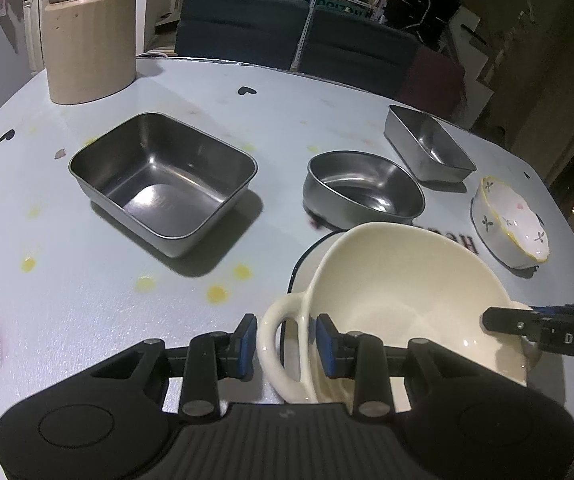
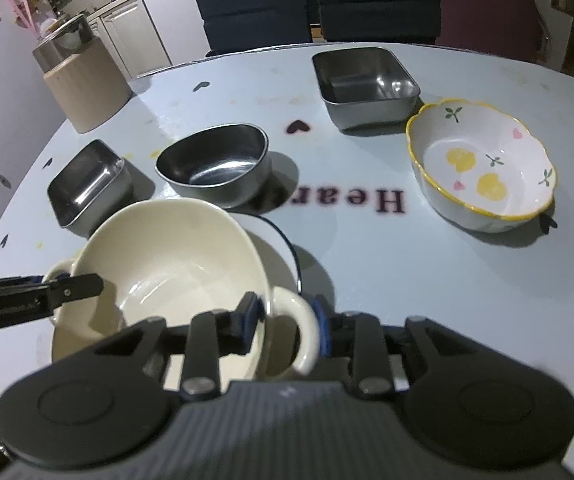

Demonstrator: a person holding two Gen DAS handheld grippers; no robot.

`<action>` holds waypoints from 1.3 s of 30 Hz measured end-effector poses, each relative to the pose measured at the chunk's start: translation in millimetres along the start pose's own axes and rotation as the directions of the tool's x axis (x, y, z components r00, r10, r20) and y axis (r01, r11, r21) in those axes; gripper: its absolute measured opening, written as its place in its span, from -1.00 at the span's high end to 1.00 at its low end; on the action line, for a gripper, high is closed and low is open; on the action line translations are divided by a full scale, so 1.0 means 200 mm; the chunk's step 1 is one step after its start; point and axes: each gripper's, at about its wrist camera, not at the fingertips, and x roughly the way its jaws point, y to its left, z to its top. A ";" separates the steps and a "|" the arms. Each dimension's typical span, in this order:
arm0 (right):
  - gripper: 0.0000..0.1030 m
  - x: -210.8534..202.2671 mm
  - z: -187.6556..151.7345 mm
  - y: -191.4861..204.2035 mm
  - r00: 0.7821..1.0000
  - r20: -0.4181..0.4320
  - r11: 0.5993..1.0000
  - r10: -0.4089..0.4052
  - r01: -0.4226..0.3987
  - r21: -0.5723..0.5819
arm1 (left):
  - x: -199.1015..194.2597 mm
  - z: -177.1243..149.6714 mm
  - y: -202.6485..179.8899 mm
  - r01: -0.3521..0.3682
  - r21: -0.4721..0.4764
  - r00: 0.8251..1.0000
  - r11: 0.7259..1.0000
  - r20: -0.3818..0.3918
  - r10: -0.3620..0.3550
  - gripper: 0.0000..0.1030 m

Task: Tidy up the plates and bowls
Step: 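Lower the cream bowl onto the white plate and open both tools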

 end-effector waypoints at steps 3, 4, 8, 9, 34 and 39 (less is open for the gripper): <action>0.27 0.01 0.00 0.00 1.000 -0.002 1.000 -0.008 0.008 -0.006 | 0.00 0.00 -0.01 -0.004 0.010 1.000 1.000 -0.004 0.004 0.33; 0.27 0.01 0.00 0.00 1.000 -0.002 1.000 -0.008 0.008 -0.012 | 0.00 0.00 -0.01 -0.004 0.011 1.000 1.000 -0.005 0.004 0.33; 0.28 0.01 0.00 0.01 1.000 0.001 1.000 -0.006 0.006 -0.011 | 0.00 0.01 -0.01 -0.002 0.019 1.000 1.000 -0.009 0.002 0.33; 0.28 0.01 0.00 0.01 1.000 0.001 1.000 -0.004 0.004 -0.012 | 0.00 0.01 -0.01 -0.001 0.021 1.000 1.000 -0.010 0.001 0.33; -0.20 -0.02 -0.08 0.02 1.000 0.013 1.000 0.002 -0.002 -0.005 | -0.05 -0.01 -0.07 -0.026 0.094 0.999 0.995 -0.019 0.028 -0.46; -0.48 -0.03 -0.09 0.00 1.000 0.024 1.000 0.016 -0.016 0.012 | -0.07 -0.03 -0.09 -0.032 0.107 0.999 0.994 -0.031 0.035 -0.80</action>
